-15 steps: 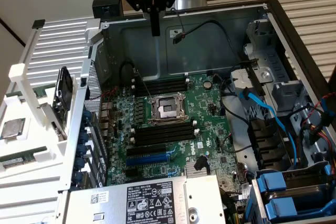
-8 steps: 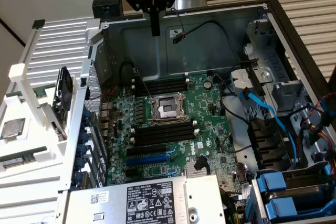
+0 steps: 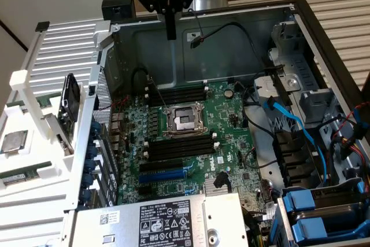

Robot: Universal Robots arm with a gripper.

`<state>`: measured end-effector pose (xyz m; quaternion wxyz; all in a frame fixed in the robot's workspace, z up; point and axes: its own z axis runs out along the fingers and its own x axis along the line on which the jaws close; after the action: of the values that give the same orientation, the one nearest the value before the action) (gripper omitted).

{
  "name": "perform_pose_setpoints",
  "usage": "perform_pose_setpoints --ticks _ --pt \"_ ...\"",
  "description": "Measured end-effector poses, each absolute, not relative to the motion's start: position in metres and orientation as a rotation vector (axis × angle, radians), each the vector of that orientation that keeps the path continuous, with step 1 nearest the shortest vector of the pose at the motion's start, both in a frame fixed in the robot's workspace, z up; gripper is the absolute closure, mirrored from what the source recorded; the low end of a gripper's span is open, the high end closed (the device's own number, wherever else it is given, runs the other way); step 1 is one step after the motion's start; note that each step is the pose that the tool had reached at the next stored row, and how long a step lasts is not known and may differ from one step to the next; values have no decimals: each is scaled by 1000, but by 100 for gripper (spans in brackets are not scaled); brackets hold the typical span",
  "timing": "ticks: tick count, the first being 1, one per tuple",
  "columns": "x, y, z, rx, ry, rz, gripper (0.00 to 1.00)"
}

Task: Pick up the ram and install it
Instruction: 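Reach for the ram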

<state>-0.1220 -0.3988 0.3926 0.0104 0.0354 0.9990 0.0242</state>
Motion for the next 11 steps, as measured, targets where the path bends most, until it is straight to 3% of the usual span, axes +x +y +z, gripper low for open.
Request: perform_pose_setpoints --ticks 11 --pt "-153 -399 393 110 3116 76 89"
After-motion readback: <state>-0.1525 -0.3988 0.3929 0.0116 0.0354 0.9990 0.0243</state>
